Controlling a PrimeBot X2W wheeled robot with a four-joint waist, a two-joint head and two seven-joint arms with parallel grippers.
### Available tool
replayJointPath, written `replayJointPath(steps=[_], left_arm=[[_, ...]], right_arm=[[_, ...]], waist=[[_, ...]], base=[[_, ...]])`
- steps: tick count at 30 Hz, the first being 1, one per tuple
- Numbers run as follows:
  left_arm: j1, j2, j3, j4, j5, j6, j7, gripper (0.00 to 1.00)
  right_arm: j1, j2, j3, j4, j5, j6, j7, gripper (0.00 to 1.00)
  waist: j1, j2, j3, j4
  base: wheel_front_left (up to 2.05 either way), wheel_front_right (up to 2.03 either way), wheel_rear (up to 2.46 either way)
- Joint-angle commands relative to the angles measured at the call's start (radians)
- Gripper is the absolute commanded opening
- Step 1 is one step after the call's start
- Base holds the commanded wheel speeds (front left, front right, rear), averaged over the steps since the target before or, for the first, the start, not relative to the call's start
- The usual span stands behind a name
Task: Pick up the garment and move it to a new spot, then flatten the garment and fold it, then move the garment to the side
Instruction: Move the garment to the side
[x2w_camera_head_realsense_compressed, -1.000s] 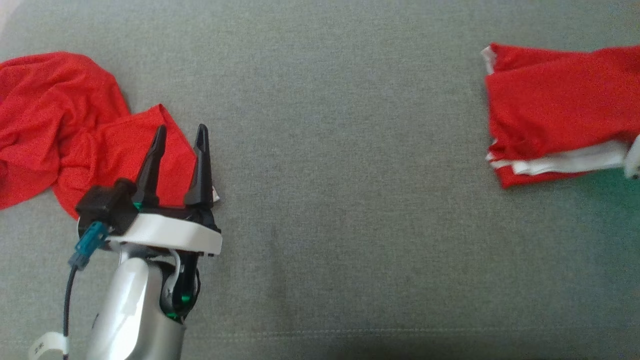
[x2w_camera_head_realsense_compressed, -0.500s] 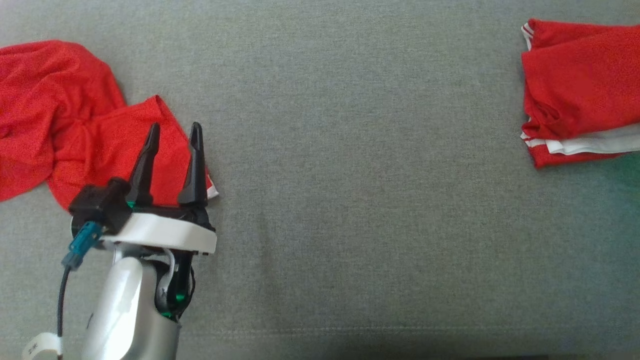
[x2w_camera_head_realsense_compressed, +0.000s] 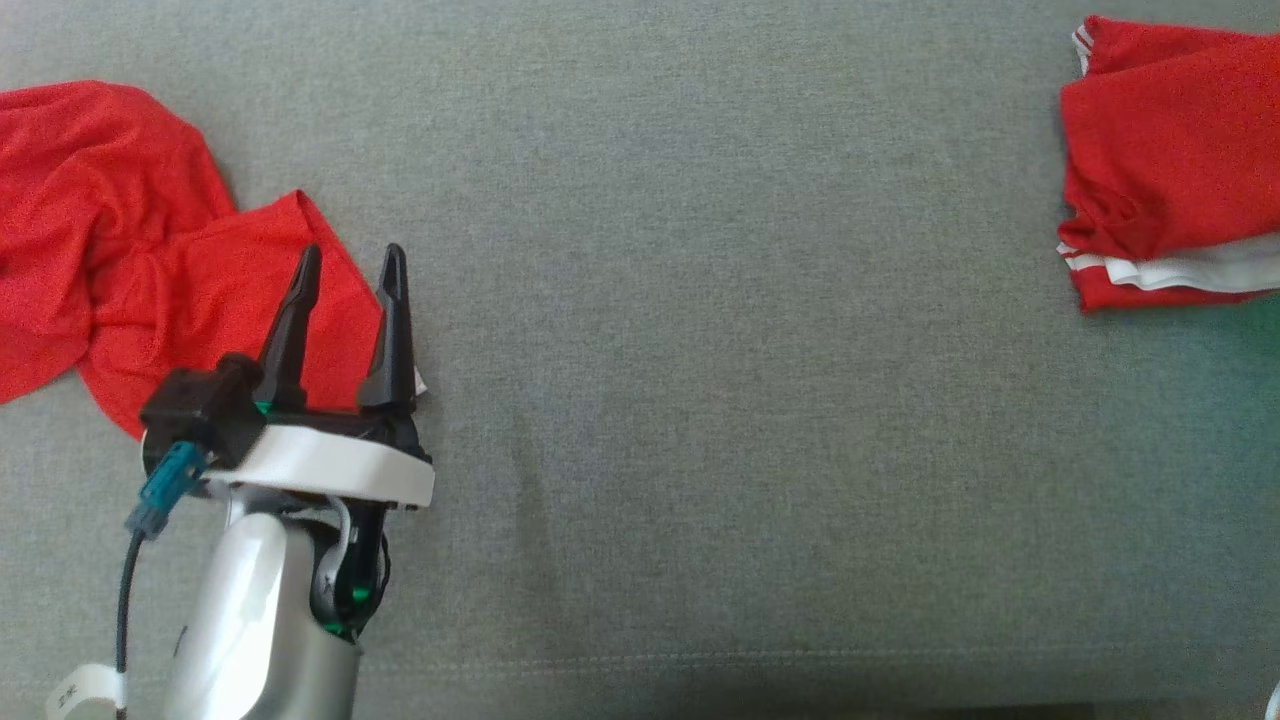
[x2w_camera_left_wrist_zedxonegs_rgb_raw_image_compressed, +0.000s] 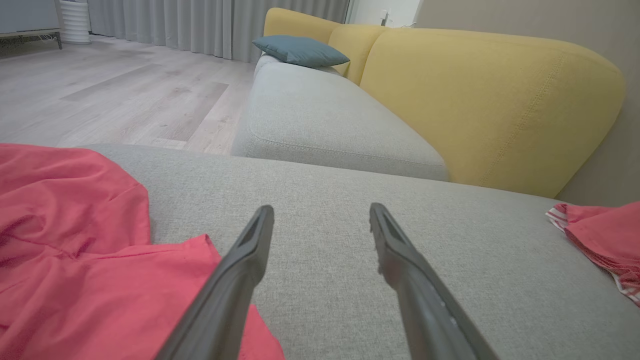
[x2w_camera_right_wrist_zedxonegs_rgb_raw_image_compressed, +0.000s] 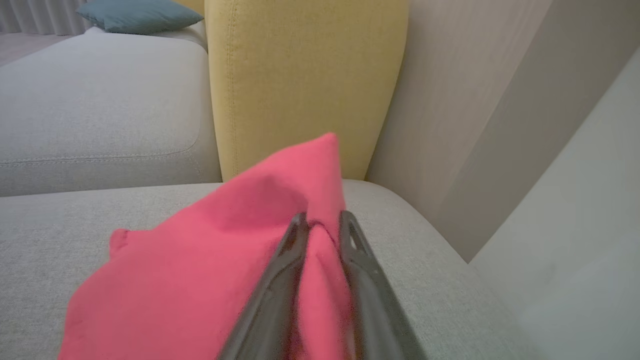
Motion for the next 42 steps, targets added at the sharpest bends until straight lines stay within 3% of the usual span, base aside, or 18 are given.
replayJointPath(steps=[1, 4, 10, 23, 29, 34, 42], left_arm=[[-0.036, 0.012, 0.028, -0.027, 0.004, -0.005, -0.005, 1.0], [-0.037, 0.012, 0.027, -0.022, 0.001, -0.005, -0.005, 1.0], [-0.031, 0.012, 0.022, -0.011, -0.005, -0.003, -0.005, 1.0], [0.007, 0.012, 0.039, -0.035, -0.022, 0.019, -0.005, 1.0], [0.06, 0.012, 0.038, -0.047, -0.031, 0.03, -0.005, 1.0], [0.126, 0.012, 0.029, -0.058, -0.042, 0.041, -0.005, 1.0], [0.216, 0.012, 0.009, -0.089, -0.058, 0.065, -0.005, 1.0]], right_arm=[[-0.031, 0.0, 0.01, -0.045, 0.016, 0.003, 0.002, 1.0], [-0.016, -0.02, 0.064, -0.079, -0.03, 0.003, -0.034, 1.0], [-0.015, 0.034, 0.109, -0.119, -0.002, 0.003, -0.072, 1.0], [0.156, 0.212, 0.356, -0.206, 0.15, 0.003, -0.174, 1.0], [0.311, 0.233, 0.431, -0.263, 0.189, 0.003, -0.213, 1.0], [0.432, 0.235, 0.46, -0.315, 0.3, 0.003, -0.224, 1.0], [0.573, 0.235, 0.484, -0.413, 0.372, 0.003, -0.227, 1.0]], waist=[[0.0, -0.0001, 0.0, 0.002], [0.0, -0.0001, -0.003, 0.007], [0.0, -0.0001, -0.024, 0.014], [0.0, -0.0001, -0.173, 0.019], [0.0, -0.0001, -0.26, 0.009], [0.0, -0.0001, -0.315, -0.004], [0.0, -0.0001, -0.349, -0.016]], base=[[0.0, 0.0, 0.0], [0.0, 0.0, 0.0], [0.0, 0.0, 0.0], [0.0, 0.0, 0.0], [0.0, 0.0, 0.0], [0.0, 0.0, 0.0], [0.0, 0.0, 0.0]])
